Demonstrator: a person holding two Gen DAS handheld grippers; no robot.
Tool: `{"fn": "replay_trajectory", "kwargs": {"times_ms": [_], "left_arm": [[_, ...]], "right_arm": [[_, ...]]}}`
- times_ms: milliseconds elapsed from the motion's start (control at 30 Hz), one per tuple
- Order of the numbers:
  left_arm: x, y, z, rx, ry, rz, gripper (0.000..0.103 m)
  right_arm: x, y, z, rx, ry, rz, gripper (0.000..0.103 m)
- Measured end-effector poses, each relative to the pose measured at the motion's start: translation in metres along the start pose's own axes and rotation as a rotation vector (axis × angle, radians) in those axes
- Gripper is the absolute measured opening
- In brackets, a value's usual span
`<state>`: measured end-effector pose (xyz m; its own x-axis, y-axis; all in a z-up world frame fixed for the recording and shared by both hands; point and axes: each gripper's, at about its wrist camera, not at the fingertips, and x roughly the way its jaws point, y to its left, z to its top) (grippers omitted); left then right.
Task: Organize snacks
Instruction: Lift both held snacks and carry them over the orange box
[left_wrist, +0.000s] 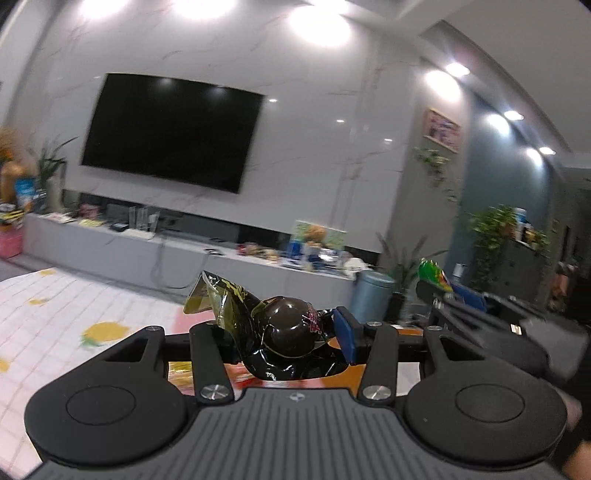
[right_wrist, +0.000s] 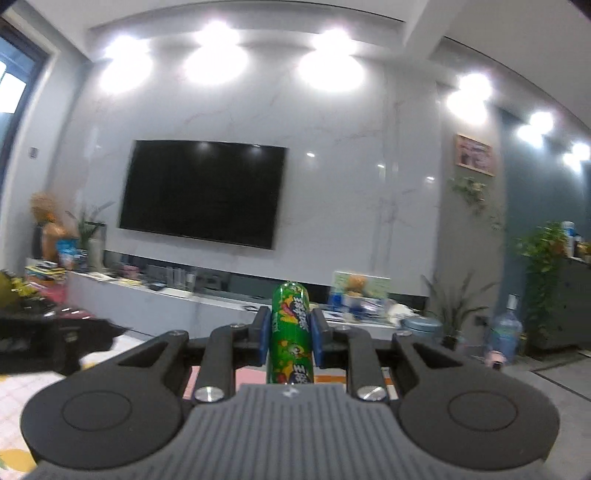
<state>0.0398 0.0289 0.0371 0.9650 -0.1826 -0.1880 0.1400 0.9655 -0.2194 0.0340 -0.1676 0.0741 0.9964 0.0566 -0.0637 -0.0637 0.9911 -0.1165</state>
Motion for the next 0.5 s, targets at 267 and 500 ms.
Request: {"fn": "replay_trajectory", "kwargs": {"times_ms": [267, 500], "left_arm": [[0.048, -0.059, -0.003, 0.056, 0.051, -0.133, 0.053], [0.103, -0.098, -0.027, 0.056, 0.164, -0.202, 0.053]], "right_arm": [[0.033, -0.092, 0.001, 0.17, 0.163, -0.073, 0.02], [0.037, -0.138, -0.038, 0.36, 0.215, -0.09, 0.02]]}}
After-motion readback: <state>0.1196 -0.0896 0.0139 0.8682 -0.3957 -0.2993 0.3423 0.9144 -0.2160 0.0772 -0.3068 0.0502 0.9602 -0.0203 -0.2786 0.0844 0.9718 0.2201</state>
